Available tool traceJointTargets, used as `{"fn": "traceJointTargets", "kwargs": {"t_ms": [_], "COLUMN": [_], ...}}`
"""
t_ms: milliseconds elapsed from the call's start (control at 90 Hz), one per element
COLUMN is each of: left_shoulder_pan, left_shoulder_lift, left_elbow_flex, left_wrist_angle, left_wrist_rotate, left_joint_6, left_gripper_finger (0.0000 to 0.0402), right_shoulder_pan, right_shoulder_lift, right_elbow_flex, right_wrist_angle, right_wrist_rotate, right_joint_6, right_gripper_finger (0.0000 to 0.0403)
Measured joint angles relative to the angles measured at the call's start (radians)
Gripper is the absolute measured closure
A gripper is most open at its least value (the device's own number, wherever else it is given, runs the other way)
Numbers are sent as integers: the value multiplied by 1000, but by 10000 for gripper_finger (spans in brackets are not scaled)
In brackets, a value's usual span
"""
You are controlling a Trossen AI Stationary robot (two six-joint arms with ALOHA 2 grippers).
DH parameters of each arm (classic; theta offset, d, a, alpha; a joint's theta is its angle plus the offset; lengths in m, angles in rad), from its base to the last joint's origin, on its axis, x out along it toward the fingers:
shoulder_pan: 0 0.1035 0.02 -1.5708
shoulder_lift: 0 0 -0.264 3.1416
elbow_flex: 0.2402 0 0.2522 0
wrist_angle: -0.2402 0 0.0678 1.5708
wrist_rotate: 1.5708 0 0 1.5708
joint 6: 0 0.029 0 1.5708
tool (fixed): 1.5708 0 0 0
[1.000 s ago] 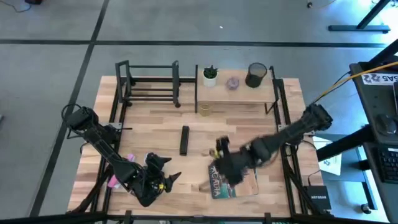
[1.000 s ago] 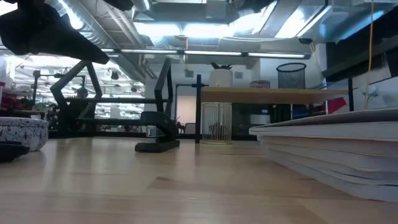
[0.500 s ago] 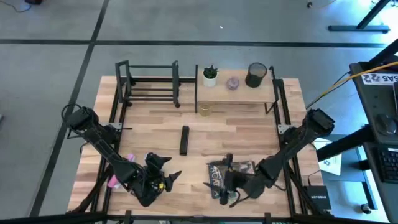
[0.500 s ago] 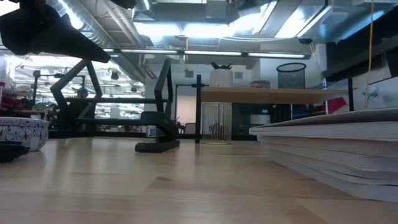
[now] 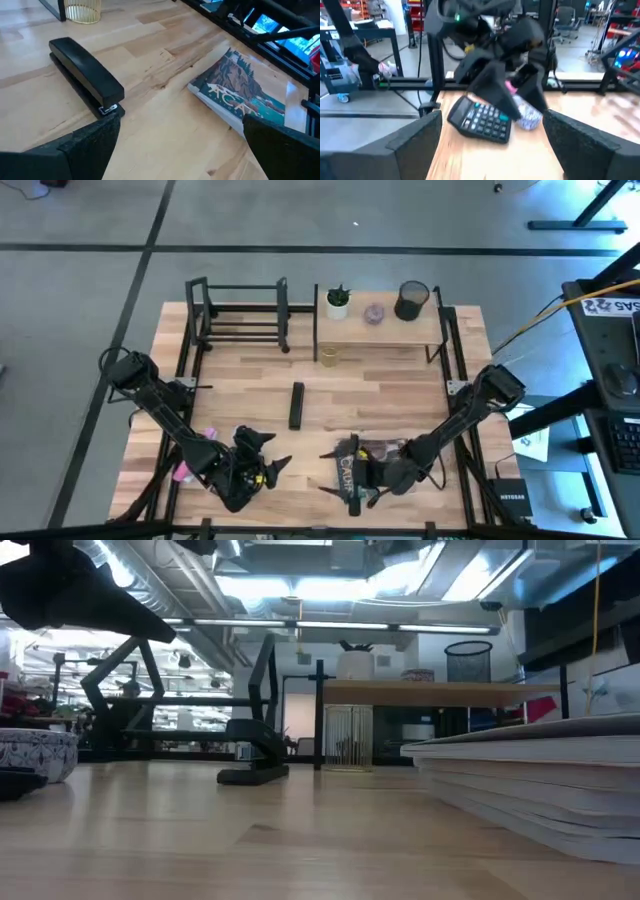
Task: Stock shelves
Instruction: Put the white floral-patterned item under the shelf
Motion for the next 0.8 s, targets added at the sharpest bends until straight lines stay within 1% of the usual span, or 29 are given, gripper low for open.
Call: {"fn": "traceJointTargets", "kwargs": {"t_ms": [44, 100, 156, 200, 289, 378, 489, 578, 678, 733, 800], "left_shoulder_pan": [0, 1, 8, 13, 23, 31, 42, 59, 85, 109, 142], "left_shoulder_lift": [0, -1, -1, -1, -1, -1, -1, -1, -1, -1, -1], "left_elbow_flex": [0, 0, 0, 0, 0, 0, 0, 0, 0, 0, 0], "left_wrist_angle": [-2, -2, -3, 0, 1, 3, -2, -9, -21, -58, -123], "left_wrist_rotate": [13, 70, 124, 146, 139, 136, 135, 145, 226, 313, 463], "left_joint_6": [-4, -24, -39, -51, -59, -83, -65, -35, -10, 0, -29], "left_gripper_finger": [2, 2, 2, 2, 2, 2, 2, 2, 2, 2, 2], "right_shoulder_pan": [1, 11, 26, 43, 77, 99, 104, 104, 104, 104, 104], "right_shoulder_lift": [14, 33, 56, 69, 87, 97, 100, 100, 100, 100, 100], "right_elbow_flex": [0, 0, 0, 0, 0, 0, 0, 0, 0, 0, 0], "right_wrist_angle": [12, 27, 51, 61, 70, 70, 68, 68, 68, 66, 64], "right_wrist_rotate": [0, 12, 57, 104, 186, 241, 279, 280, 281, 280, 279], "right_joint_6": [4, 3, -3, -13, -37, -56, -56, -55, -55, -55, -54], "right_gripper_finger": [72, 72, 72, 72, 72, 72, 72, 72, 72, 72, 72]}}
